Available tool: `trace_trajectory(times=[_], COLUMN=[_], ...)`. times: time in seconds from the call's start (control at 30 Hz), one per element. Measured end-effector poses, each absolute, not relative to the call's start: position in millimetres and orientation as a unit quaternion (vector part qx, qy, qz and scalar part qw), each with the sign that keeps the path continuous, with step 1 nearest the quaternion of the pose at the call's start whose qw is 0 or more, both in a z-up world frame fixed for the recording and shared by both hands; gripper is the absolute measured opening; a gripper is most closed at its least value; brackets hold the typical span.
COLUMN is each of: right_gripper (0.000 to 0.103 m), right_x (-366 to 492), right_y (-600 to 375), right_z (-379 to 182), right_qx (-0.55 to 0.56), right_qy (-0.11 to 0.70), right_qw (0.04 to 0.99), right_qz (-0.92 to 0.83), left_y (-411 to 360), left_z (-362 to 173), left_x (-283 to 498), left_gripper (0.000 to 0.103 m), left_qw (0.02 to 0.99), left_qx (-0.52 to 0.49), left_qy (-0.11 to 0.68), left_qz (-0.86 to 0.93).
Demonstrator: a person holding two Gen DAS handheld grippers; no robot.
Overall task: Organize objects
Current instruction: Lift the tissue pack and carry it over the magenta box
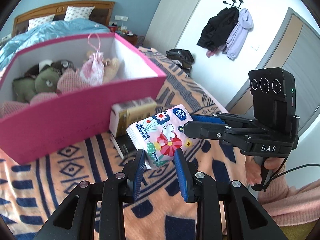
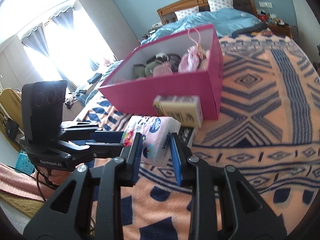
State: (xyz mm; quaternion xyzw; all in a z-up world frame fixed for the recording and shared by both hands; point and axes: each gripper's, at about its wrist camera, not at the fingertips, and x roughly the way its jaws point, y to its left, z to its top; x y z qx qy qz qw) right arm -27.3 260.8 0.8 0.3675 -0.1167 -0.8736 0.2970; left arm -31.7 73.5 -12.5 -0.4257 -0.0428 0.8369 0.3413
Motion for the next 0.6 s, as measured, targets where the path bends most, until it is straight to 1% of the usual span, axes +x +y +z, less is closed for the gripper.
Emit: trace_trajectory(times=[0.2,0.6], right_gripper=[0.031,0.031], right_x=[-38.1,-64.4], right_y=[259.0,255.6], right_z=[17.4,42.9], right_qx=[0.349,0.321], right_qy=[-0.113,-0.110], right_qw=[0.305,0.312], right_qz=[-0.879,-0.888], left_y=[73.5,75.0], left_z=[8.7,34.2], left_x=[-38.5,-63.2], left_gripper=[0.029,0.029], left_qw=[0.331,0.309], left_qx=[-0.402,-0.380], left_qy=[-0.035,-0.014], left_qz=[0.853,0.872])
